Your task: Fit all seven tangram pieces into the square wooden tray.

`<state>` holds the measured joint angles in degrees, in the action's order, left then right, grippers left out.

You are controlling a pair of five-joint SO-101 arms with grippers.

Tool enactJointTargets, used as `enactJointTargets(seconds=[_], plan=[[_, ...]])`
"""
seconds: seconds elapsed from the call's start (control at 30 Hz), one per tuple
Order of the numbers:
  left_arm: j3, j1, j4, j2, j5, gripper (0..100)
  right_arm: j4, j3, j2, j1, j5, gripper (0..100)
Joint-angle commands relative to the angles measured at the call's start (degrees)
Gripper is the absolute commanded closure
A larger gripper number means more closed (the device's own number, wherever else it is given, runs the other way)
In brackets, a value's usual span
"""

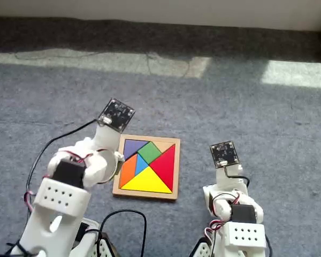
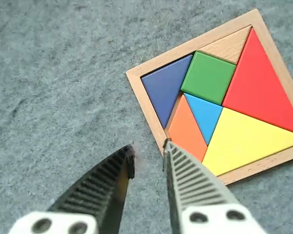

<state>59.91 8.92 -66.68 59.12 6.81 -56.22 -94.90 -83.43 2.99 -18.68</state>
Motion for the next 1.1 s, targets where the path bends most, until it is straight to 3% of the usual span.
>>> enactJointTargets(seconds=[0.0,0.27,0.4,0.53,0.73,0.9,1.07], plan=[[5.6,-2.4,2.3,12.1,-0.7,97,0.5,0.9,-0.6,-2.3,-0.4,99.3],[16.6,-8.0,2.5,29.3,-0.7,99,0.5,0.9,-0.7,-2.3,-0.1,99.3],[22.5,-8.9,2.3,37.6,-0.7,99,0.5,1.0,-0.7,-2.2,6.2,99.3],[28.2,-9.0,2.1,45.0,-0.6,99,0.5,1.1,-0.7,-2.2,7.3,99.3],[31.1,-9.0,2.1,45.1,-0.6,99,0.4,1.1,-0.7,-1.5,9.0,99.3],[35.7,-9.0,2.8,45.1,-0.6,99,1.0,0.9,-0.7,5.4,18.3,99.3],[37.2,-9.0,2.5,45.1,-0.4,99,8.2,-3.2,-0.7,9.9,18.3,99.3]])
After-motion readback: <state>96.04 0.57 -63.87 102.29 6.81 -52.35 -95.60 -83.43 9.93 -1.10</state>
